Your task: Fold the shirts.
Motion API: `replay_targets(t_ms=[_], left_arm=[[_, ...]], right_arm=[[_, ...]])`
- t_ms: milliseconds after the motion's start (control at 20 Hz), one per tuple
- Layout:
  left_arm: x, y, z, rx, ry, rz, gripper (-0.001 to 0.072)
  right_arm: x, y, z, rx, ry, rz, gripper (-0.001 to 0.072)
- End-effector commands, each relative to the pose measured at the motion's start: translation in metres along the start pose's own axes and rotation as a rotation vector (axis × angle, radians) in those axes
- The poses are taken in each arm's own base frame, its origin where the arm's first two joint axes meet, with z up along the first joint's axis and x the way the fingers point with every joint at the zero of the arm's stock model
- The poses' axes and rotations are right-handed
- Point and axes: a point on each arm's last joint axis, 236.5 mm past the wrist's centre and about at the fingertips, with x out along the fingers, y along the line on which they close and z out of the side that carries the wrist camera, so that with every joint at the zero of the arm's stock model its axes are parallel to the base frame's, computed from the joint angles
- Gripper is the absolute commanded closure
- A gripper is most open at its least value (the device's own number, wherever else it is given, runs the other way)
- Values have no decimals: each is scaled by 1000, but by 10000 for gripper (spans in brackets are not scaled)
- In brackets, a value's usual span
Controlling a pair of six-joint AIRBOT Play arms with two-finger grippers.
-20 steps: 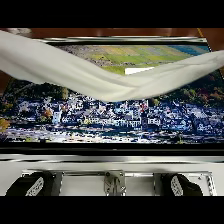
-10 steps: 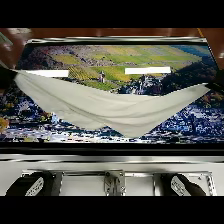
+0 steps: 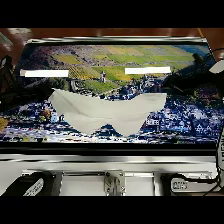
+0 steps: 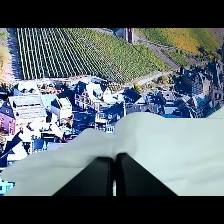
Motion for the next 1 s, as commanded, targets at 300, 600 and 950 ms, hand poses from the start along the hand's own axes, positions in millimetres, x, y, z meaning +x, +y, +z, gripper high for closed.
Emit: replay_targets(t_ms=[300, 600, 950], left_arm=[[7, -4, -26, -8, 94, -17, 668], [6, -4, -28, 0, 102, -17, 668], [6, -4, -27, 1, 98, -17, 668]], right_arm=[[94, 22, -192, 97, 528, 120, 83], [138, 35, -222, 121, 493, 62, 84], [169, 57, -239, 161, 522, 87, 471]])
